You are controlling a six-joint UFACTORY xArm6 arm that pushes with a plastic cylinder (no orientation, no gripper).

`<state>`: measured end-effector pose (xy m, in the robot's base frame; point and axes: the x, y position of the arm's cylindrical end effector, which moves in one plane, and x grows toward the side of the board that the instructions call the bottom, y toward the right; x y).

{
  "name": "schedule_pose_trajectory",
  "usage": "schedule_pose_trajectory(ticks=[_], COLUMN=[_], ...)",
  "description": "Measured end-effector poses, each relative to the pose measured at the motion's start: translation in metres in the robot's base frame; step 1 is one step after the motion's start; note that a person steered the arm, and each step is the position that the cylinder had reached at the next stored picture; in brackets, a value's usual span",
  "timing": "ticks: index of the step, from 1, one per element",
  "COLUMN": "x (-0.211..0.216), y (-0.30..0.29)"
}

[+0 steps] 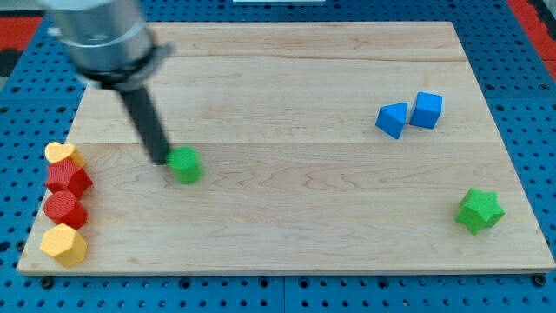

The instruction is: Move the green circle diagonally to the green star

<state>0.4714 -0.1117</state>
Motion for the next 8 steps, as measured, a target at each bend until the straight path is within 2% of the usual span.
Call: schedule_pose_trajectory(ticks=[1, 2, 3, 4, 5, 6, 7, 8], x=[0.016, 0.019, 0.030, 0.042, 0.059, 0.067, 0.081, 0.088], y=[0.084, 0.033, 0.062, 0.188, 0.190, 0.159, 0.244, 0.279])
